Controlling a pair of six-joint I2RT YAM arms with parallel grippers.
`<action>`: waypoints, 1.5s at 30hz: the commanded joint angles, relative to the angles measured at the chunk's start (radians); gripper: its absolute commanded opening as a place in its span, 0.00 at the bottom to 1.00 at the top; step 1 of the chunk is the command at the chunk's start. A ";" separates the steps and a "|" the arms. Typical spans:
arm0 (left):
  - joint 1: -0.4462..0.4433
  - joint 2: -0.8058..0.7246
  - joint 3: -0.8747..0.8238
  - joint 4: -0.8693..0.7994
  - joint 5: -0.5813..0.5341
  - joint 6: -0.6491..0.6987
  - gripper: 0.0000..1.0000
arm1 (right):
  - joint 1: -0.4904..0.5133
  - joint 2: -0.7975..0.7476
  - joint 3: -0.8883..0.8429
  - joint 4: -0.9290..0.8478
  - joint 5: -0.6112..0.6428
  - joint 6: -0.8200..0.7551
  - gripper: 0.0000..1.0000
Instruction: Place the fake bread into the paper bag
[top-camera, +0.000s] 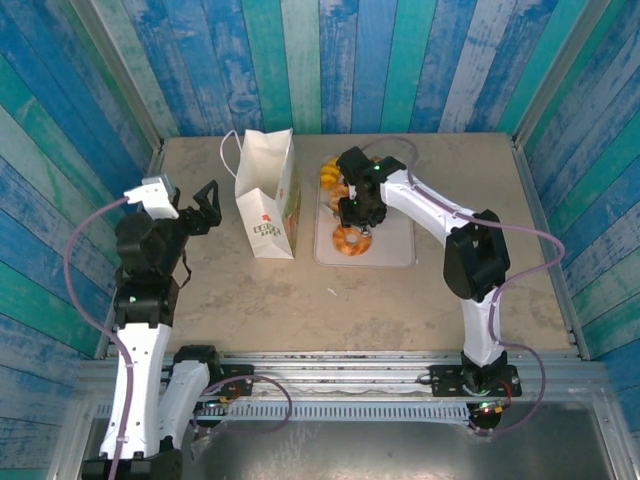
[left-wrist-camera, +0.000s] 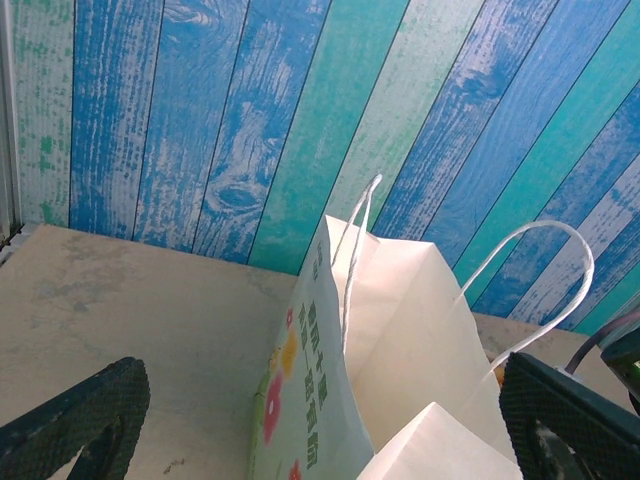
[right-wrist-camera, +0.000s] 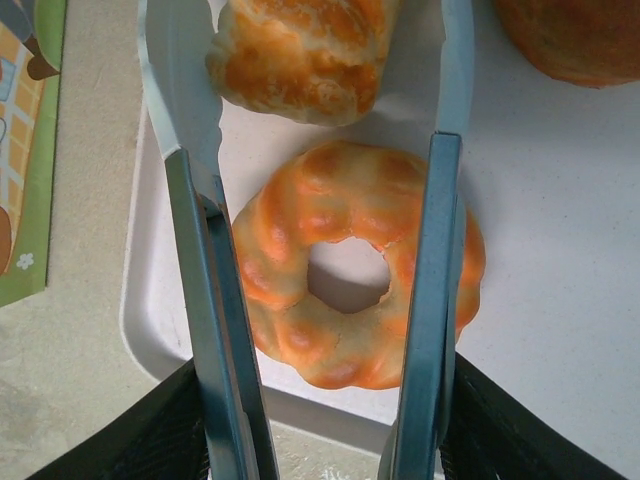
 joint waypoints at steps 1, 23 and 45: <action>0.003 -0.001 -0.009 0.035 0.002 0.019 0.94 | -0.004 0.018 0.029 -0.026 0.021 0.004 0.56; 0.003 0.009 0.051 -0.056 -0.025 -0.112 0.94 | -0.001 -0.219 -0.047 -0.026 0.098 0.001 0.36; 0.011 0.230 0.086 -0.047 0.271 -0.309 0.94 | 0.165 -0.635 -0.073 -0.052 0.209 -0.014 0.35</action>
